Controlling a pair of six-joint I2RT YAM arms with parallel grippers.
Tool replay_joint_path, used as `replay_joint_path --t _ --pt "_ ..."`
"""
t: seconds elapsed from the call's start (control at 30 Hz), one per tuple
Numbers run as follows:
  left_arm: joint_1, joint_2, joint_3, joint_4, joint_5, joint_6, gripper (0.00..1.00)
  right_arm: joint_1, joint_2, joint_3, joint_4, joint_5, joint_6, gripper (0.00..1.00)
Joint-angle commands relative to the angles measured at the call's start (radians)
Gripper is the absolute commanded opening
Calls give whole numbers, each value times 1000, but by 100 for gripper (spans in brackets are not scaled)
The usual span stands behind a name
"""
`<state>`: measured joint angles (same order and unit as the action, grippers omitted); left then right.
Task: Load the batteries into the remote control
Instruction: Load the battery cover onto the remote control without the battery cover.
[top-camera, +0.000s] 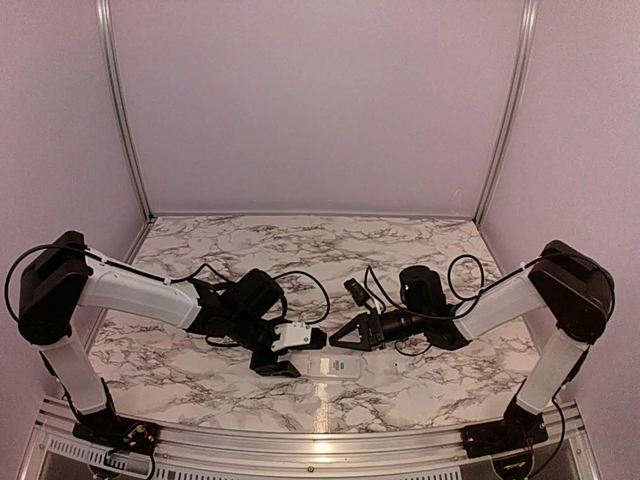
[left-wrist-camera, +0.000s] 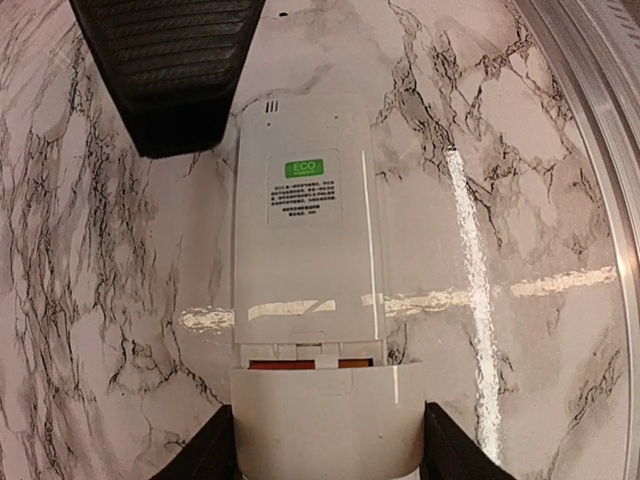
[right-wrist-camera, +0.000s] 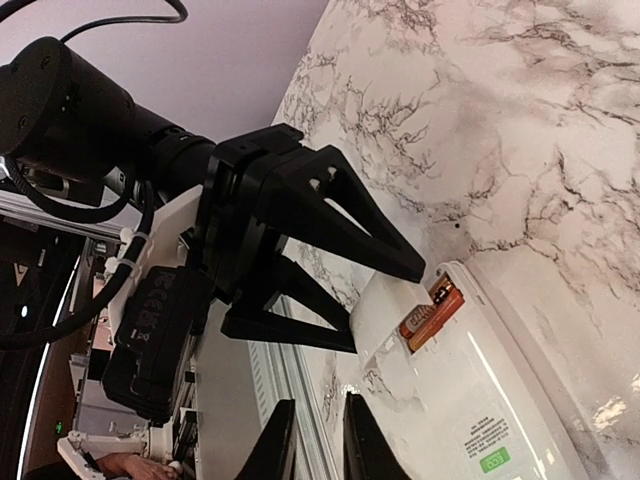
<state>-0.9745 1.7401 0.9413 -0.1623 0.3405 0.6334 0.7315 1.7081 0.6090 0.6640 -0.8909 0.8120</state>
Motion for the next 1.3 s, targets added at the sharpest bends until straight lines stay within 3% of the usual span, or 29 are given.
replay_joint_path --t 0.0,0.67,1.07,1.27 --pt "9 41 39 0 16 12 40 -7 -22 -9 -9 -3 -13 15" --pt "33 111 60 -21 50 7 47 -29 -27 -12 -15 -26 -28 14" --pt "33 129 71 -55 38 12 61 -37 -34 -8 -29 -35 -37 14" --pt "30 113 75 -67 36 12 75 -37 -37 -9 -29 -35 -38 14"
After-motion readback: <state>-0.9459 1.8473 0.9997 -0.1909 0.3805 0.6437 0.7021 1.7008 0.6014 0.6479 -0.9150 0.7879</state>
